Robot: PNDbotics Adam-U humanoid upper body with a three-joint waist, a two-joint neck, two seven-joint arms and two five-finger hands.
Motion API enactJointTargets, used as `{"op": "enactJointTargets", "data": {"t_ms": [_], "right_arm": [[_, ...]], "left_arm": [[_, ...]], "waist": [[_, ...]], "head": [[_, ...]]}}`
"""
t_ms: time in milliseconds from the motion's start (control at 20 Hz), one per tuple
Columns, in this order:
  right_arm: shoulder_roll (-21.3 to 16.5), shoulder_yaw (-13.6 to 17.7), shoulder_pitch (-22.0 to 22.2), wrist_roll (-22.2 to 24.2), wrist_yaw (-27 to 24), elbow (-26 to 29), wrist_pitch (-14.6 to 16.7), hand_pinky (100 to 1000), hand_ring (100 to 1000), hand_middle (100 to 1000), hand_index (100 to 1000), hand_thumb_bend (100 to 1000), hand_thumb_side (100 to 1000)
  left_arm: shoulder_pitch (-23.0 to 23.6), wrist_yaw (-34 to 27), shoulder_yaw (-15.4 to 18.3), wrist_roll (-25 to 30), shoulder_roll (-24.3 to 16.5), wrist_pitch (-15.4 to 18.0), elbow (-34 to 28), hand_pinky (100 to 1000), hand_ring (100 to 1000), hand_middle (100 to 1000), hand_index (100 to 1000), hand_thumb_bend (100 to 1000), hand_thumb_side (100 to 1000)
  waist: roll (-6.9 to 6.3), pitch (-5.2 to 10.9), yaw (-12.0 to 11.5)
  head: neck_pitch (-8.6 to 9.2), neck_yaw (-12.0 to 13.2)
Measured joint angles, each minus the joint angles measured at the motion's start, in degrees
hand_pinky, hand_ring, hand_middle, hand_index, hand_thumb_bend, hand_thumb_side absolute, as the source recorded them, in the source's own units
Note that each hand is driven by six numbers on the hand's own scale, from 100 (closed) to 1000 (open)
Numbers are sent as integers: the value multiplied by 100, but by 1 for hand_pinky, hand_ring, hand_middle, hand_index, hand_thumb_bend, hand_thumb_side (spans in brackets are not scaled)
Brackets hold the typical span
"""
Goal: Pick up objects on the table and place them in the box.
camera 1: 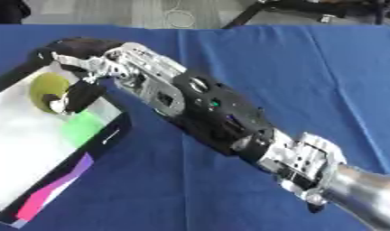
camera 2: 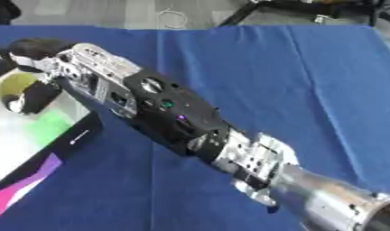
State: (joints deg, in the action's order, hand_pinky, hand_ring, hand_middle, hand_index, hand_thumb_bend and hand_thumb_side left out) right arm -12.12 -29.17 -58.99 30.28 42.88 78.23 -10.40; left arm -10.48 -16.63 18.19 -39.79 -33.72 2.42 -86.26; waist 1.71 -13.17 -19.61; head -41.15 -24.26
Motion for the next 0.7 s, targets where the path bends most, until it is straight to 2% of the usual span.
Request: {"op": "enactJointTargets", "data": {"t_ms": [150, 250, 350, 400, 450, 500, 550, 650, 700], "right_arm": [[-57, 37, 0, 98, 12, 199, 7, 996, 1000, 914, 1000, 185, 458], [-81, 66, 0, 159, -18, 289, 8, 993, 997, 912, 1000, 220, 375], [-94, 109, 0, 199, -102, 391, -19, 987, 989, 907, 1000, 189, 362], [-120, 136, 0, 200, -165, 468, -45, 980, 983, 901, 1000, 142, 348], [-152, 177, -1, 179, -253, 568, -91, 971, 974, 891, 1000, 100, 295], [-206, 234, -5, 119, -376, 717, -161, 957, 960, 878, 1000, 100, 224], [-297, 314, -21, 23, -533, 934, -269, 948, 951, 866, 1000, 100, 211], [-581, 571, -74, -252, -1002, 1525, -540, 929, 925, 837, 982, 100, 292], [-758, 737, -91, -424, -1335, 1871, -684, 929, 925, 837, 982, 100, 292]], "left_arm": [[1, 0, 0, -2, 0, 2, 0, 771, 784, 575, 792, 560, 589], [2, 0, 0, -2, 0, 2, 0, 771, 784, 574, 792, 559, 590], [7, 0, 0, -3, 0, 3, 1, 771, 784, 574, 792, 559, 589], [16, 0, 0, -3, 0, 3, 1, 771, 784, 574, 792, 558, 589], [37, 0, 2, -4, 0, 4, 1, 771, 783, 574, 792, 558, 589], [57, 0, 5, -9, 0, 7, 2, 771, 783, 573, 792, 558, 589], [82, 0, 11, -15, 0, 10, 2, 771, 783, 573, 792, 558, 589], [154, 0, 40, -32, -1, 17, 4, 771, 783, 573, 792, 558, 589], [195, 1, 50, -47, -1, 20, 5, 771, 783, 573, 792, 558, 589]], "waist": [[0, 0, 21], [0, 0, 31], [0, 0, 46], [0, 0, 51], [0, 0, 71], [0, 0, 109], [0, 0, 159], [0, 0, 269], [1, 2, 329]], "head": [[-3, -4], [-5, -4], [-37, -4], [-48, -4], [-53, -1], [-58, 9], [-68, 27], [-101, 97], [-105, 150]]}}
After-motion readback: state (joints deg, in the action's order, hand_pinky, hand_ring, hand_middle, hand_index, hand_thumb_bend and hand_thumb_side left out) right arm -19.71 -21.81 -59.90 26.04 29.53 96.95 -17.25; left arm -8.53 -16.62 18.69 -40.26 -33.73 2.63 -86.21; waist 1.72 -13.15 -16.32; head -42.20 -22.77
